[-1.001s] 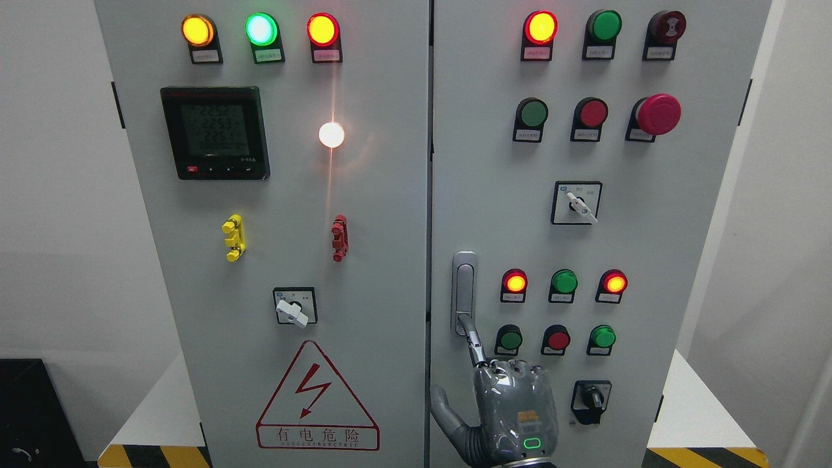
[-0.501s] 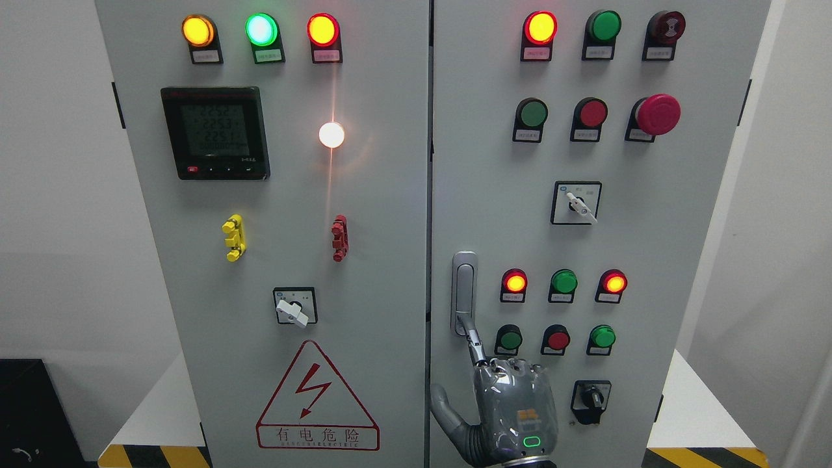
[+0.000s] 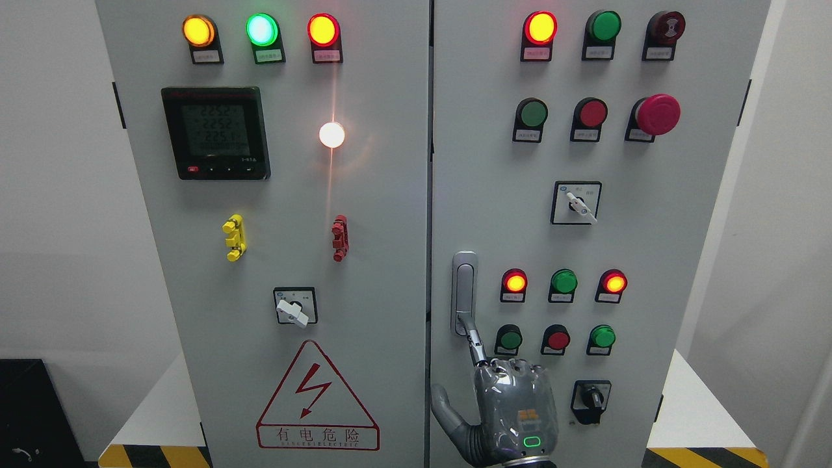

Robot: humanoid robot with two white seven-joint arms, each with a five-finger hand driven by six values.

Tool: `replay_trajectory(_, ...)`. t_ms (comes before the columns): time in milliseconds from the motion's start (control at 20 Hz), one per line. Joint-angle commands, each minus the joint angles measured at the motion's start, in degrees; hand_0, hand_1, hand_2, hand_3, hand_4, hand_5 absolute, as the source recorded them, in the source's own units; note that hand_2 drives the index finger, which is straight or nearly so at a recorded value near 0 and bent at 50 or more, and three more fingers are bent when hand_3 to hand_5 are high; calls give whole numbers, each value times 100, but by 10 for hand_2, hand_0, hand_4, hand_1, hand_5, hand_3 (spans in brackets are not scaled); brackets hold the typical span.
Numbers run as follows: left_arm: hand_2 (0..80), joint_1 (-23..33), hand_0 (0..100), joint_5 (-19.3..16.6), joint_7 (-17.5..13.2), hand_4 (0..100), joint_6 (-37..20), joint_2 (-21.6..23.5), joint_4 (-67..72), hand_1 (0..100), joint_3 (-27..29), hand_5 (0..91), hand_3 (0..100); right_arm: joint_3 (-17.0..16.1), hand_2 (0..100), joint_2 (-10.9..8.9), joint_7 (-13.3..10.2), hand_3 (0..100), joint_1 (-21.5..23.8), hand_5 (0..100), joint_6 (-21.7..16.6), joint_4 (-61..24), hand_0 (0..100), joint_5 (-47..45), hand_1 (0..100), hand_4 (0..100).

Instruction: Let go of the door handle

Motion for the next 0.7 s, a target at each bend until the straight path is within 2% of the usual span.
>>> replay_trajectory(0, 0, 53, 120, 0, -1, 0, 4, 0, 0, 556, 0, 0, 0, -7, 0, 0, 31, 1000, 8, 1000, 7, 40, 363, 0, 325, 1000)
replay_trajectory(651, 0, 44, 120, 0, -1, 0, -5, 0, 0, 556, 0, 0, 0, -7, 0, 0, 49, 1000, 17, 1000, 16, 136, 363, 0, 325, 1000)
